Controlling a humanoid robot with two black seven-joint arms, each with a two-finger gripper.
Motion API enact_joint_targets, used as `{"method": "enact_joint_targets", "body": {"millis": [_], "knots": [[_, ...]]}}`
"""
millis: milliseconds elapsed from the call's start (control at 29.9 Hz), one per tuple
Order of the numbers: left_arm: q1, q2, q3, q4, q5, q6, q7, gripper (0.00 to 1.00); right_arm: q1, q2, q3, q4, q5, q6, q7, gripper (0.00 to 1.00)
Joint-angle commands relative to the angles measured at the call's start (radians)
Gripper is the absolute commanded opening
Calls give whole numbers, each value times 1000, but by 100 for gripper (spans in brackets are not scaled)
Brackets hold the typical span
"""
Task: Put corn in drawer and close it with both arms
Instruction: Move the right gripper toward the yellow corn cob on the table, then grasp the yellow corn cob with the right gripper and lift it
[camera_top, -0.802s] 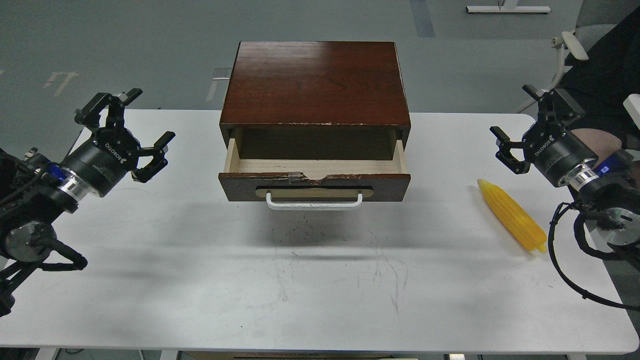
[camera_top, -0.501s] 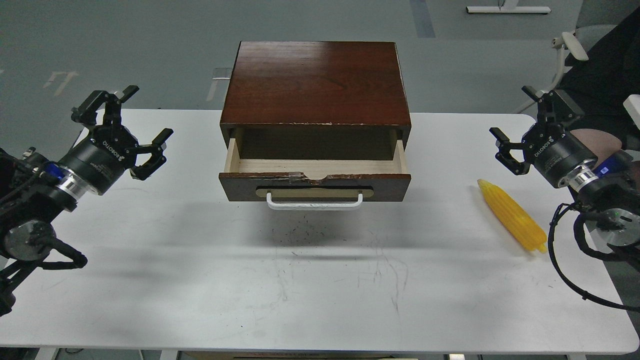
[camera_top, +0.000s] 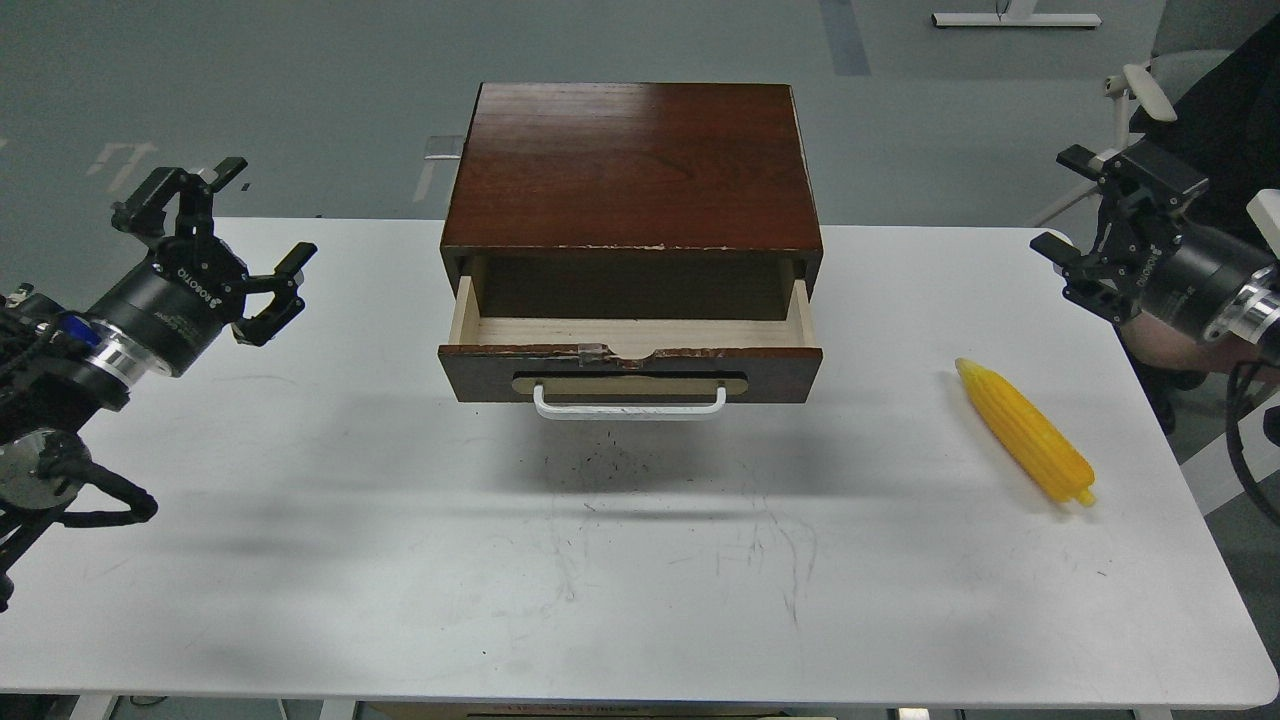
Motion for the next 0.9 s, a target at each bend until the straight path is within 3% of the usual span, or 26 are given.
{"method": "enact_joint_targets", "body": {"millis": [0, 67, 301, 434, 869], "knots": [[-10, -1, 5, -2, 3, 0, -16, 100, 23, -32, -2, 12, -292, 0, 0, 100], [-10, -3, 5, -3, 3, 0, -17, 100, 22, -53, -2, 30, -474, 0, 0, 100], [-9, -1, 8, -5, 3, 0, -19, 100, 19, -53, -74, 28, -711, 0, 0, 100], [-9, 0, 8, -6, 3, 0, -19, 100, 45, -27, -187, 18, -842, -108, 0, 100], [-7, -3, 11, -8, 3, 0, -23, 100, 89, 67, -384, -85, -894, -222, 0, 100]]}}
